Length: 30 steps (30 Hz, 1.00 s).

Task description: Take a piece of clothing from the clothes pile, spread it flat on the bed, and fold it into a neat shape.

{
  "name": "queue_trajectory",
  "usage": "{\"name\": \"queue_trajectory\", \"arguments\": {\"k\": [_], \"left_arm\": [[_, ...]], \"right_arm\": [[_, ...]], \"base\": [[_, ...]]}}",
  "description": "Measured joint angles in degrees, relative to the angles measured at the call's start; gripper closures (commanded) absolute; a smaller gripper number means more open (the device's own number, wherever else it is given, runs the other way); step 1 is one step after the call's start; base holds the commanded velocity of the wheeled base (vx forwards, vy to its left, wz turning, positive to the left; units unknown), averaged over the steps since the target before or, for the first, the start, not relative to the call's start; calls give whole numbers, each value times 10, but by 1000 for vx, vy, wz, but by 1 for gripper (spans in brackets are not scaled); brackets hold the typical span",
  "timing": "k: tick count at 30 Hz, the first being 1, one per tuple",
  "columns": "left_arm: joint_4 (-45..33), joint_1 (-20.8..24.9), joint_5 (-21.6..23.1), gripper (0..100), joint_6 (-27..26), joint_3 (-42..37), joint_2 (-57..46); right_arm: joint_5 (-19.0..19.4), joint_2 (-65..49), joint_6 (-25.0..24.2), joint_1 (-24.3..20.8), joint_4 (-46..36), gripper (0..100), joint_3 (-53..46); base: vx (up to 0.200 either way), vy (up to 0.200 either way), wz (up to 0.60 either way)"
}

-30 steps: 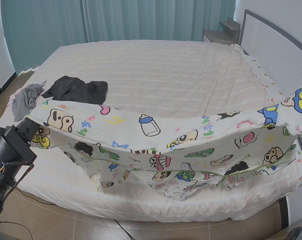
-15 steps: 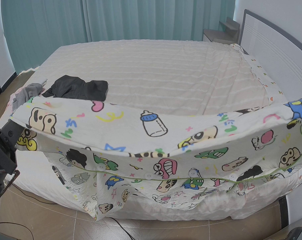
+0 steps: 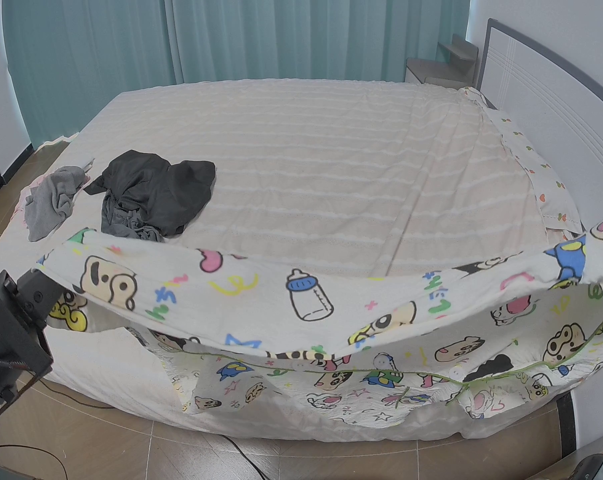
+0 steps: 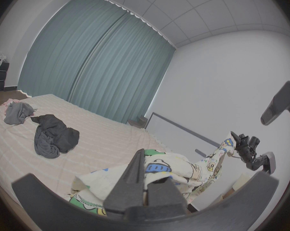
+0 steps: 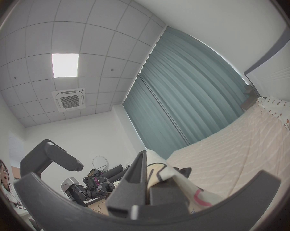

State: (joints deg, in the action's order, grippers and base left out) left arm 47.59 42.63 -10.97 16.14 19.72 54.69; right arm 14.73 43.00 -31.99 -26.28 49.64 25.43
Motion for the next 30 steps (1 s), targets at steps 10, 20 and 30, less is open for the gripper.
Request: {"name": "queue_trajectory", "arguments": {"k": [10, 20, 30], "left_arm": [[-42, -15, -2, 100, 0, 0, 14], [-31, -53, -4, 100, 11, 2, 80], [19, -80, -5, 100, 22, 40, 186]], "right_arm": [[-3, 29, -2, 8, -36, 100, 0], [-4, 98, -5, 49, -32, 100, -5], [-2, 183, 2, 102, -11, 100, 12]], "base": [[0, 0, 0], [100, 0, 0], [80, 0, 0]]}}
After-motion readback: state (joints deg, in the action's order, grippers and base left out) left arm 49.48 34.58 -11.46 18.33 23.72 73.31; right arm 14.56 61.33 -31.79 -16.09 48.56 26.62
